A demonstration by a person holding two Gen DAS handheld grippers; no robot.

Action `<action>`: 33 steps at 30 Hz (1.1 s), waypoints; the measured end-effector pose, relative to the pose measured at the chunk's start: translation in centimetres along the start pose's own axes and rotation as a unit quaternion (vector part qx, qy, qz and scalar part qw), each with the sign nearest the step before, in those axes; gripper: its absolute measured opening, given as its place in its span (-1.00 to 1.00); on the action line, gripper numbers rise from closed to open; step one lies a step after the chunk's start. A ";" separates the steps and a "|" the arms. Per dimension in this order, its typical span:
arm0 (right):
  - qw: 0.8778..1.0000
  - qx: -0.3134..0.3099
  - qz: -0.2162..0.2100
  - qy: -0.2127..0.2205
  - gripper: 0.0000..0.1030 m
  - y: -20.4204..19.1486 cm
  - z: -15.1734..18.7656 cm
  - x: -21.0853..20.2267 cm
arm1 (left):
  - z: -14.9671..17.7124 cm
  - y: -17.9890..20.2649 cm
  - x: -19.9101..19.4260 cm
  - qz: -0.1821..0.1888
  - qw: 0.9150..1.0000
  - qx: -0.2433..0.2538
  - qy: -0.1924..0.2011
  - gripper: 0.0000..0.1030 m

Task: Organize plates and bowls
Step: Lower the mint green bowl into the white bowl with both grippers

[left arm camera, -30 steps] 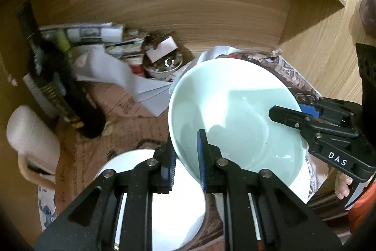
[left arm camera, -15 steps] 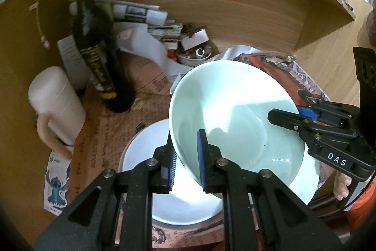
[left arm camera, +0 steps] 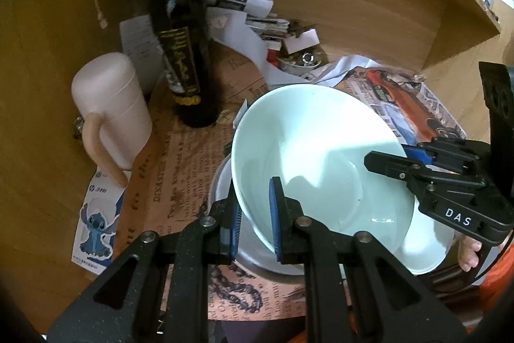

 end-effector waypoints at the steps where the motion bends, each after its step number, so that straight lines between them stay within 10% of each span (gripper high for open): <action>1: 1.000 -0.002 -0.001 -0.003 -0.66 -0.1 0.0 0.3 | 0.1 -0.2 0.0 -0.001 1.000 -0.002 -0.001 -0.69; 33: 0.998 -0.044 0.009 -0.041 -0.58 -1.4 0.8 2.5 | 2.0 -1.8 2.7 -0.024 0.999 0.017 -0.023 -0.68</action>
Point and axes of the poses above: each gripper's, at about its wrist camera, not at the fingertips, and x roughly the way its jaws point, y to its right, z to its underside, the point moved 6 cm from there along x, roughly the way its jaws point, and after that the axes turned 2 degrees about -x, right-handed, at the moved point
